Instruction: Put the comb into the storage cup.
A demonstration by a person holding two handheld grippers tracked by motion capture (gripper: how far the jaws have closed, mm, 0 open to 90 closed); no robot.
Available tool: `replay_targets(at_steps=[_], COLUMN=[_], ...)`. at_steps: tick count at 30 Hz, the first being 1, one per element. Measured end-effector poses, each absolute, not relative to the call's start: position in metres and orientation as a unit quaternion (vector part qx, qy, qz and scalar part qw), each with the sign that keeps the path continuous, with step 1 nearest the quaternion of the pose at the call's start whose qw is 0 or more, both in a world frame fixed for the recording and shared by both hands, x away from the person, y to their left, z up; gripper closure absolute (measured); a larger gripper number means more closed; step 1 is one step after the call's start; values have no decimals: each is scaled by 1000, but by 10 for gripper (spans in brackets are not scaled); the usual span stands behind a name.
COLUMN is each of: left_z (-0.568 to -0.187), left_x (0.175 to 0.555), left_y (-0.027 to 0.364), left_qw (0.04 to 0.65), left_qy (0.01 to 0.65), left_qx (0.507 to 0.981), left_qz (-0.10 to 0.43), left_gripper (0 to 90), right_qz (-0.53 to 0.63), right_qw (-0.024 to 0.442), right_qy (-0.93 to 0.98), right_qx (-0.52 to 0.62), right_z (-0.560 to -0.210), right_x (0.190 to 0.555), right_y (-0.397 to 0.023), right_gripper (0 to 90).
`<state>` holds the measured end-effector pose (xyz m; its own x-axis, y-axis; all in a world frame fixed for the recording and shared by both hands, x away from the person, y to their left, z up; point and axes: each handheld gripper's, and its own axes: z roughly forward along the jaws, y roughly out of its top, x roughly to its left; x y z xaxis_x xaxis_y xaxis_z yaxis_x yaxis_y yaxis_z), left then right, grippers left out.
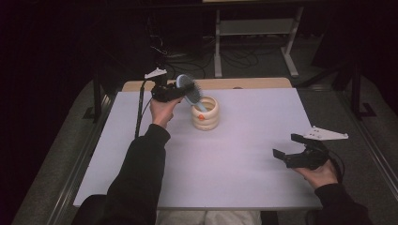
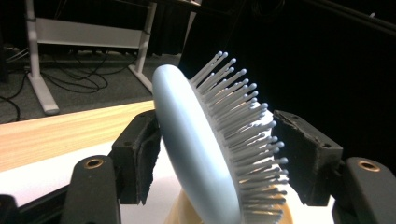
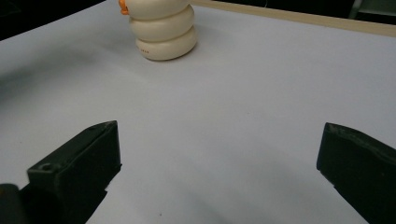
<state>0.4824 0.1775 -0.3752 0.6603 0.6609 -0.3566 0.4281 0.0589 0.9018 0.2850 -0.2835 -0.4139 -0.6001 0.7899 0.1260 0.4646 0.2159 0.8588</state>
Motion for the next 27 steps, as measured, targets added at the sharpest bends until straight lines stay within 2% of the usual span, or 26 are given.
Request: replay_targets(at_steps=[6, 15, 20, 27], left_z=[-373, -371, -367, -359], left_x=[478, 473, 467, 455], left_y=[189, 205, 214, 236], left_qw=[608, 615, 612, 616], left_qy=[402, 393, 382, 374], left_qx=[676, 676, 686, 684], left_qz=[109, 99, 94, 114], left_gripper=[237, 127, 0, 0], right_qz=[471, 468, 469, 472], right_qw=[174, 175, 174, 172], right_qy=[761, 762, 762, 761], right_qx=[412, 412, 412, 410], right_z=[-414, -414, -415, -415], right_x=[285, 285, 285, 286], right_y=[-283, -282, -282, -280], right_gripper=[0, 0, 0, 0])
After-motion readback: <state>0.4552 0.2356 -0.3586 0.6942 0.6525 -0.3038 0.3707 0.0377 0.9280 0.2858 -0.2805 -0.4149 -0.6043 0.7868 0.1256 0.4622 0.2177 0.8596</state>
